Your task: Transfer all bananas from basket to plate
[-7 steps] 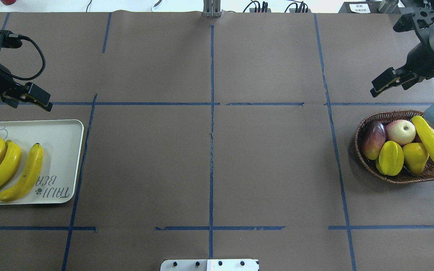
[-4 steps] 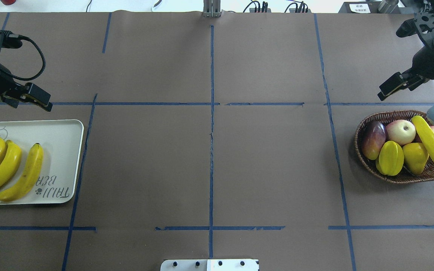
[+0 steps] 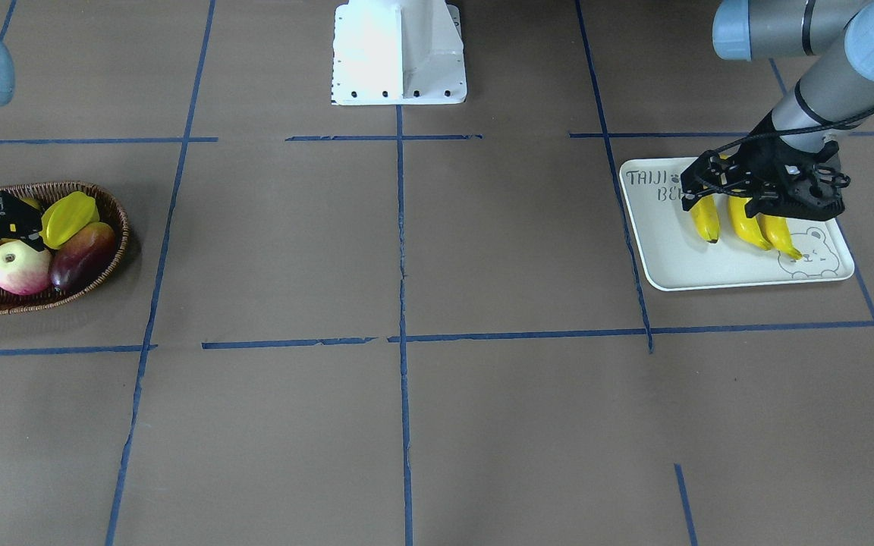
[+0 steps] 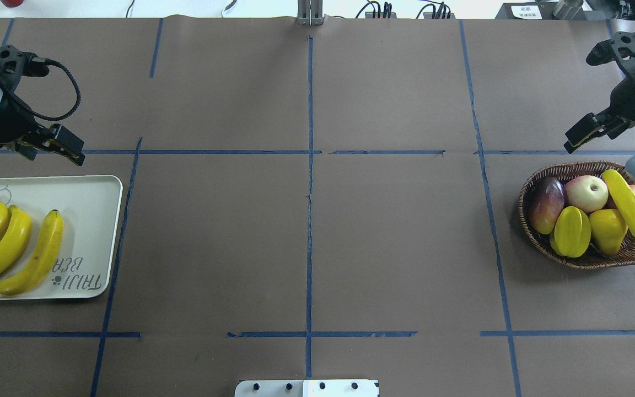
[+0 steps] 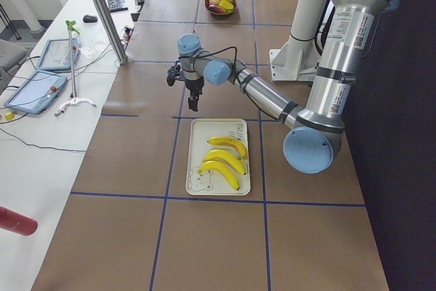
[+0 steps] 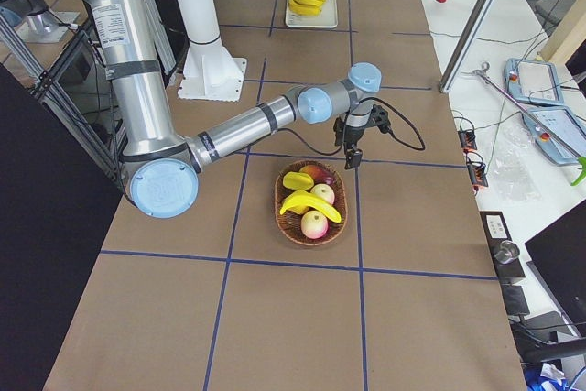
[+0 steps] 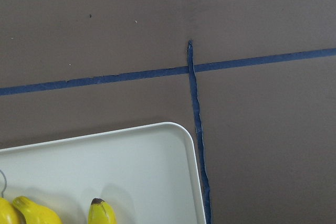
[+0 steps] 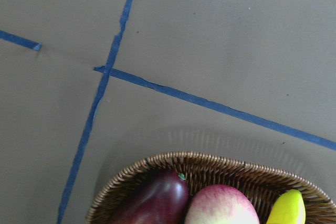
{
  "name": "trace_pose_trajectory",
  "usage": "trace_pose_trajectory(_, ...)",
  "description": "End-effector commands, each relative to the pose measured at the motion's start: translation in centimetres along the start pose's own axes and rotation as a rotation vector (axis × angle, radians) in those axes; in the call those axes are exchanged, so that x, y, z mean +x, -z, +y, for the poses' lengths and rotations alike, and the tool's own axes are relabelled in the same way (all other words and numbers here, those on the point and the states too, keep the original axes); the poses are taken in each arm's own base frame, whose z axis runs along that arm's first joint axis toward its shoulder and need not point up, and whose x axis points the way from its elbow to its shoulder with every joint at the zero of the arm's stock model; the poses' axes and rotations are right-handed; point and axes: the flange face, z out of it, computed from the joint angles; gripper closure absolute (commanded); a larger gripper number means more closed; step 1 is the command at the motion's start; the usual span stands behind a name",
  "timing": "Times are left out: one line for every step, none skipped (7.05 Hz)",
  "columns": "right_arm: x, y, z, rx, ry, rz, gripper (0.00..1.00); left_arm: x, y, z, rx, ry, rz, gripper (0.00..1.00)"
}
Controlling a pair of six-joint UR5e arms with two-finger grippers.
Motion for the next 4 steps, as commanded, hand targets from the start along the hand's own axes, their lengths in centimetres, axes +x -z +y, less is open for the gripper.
trace_pose_trajectory(2.3,-1.2,0.8,-0.013,-0.002,0.089,0.0,0.0,-0.3,-0.8,-0.002,-0.005,-0.002,0.0)
trace_pose_trajectory(3.7,-2.7,2.0,-0.046,-0.02,0.099,0.0,0.1,-0.2,-0.8,0.0,0.0,0.0,0.0)
trace_pose_trajectory(4.3,-3.5,2.3,-0.063,-0.029,0.103,0.0,0.2,-0.3,-0.8,-0.001,0.0,-0.002,0.0)
trace_pose_trajectory(4.6,-4.6,3.2,-0.084,-0.029,0.122,0.0,0.2,0.0,-0.7,0.004,-0.002,0.0,0.0)
